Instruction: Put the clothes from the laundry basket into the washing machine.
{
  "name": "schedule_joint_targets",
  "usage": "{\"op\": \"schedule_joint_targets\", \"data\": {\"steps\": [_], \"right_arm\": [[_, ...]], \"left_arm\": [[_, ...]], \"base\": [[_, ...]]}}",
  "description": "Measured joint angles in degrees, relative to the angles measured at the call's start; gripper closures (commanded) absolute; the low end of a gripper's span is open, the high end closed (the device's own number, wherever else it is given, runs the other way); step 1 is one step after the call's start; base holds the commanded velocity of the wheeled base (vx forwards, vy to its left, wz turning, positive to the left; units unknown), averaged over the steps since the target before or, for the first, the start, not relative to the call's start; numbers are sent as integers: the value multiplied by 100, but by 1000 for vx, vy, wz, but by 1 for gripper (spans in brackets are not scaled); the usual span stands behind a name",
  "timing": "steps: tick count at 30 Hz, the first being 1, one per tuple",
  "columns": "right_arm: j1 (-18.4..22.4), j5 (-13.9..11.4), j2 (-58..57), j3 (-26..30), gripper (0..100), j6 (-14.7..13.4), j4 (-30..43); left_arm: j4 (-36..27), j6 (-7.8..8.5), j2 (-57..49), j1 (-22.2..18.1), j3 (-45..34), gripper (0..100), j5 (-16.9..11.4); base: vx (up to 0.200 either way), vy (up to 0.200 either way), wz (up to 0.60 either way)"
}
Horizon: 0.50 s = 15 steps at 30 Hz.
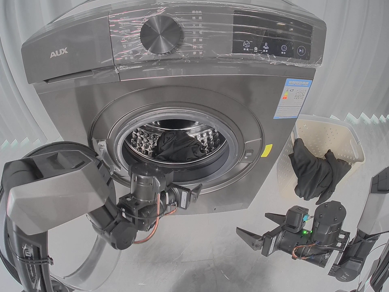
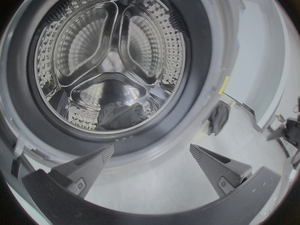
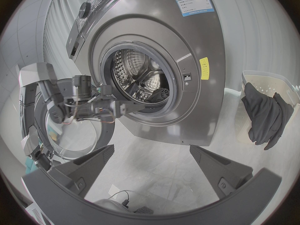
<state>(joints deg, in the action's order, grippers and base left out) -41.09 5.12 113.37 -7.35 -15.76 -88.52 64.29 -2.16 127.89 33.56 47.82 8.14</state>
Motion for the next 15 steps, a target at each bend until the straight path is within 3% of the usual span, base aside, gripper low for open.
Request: {"op": "schedule_joint_targets", "data": {"steps": [8,15], "right_arm": [[-9,10,-119,101,0,15,0],[-20,115,-572,319,0,194,2]], "left_arm": [[578,-128,-1119,699,-1608,0,48],[736,-536,-2254,992,-2620,0,211]], "base": [[0,0,0],[0,0,0]]}}
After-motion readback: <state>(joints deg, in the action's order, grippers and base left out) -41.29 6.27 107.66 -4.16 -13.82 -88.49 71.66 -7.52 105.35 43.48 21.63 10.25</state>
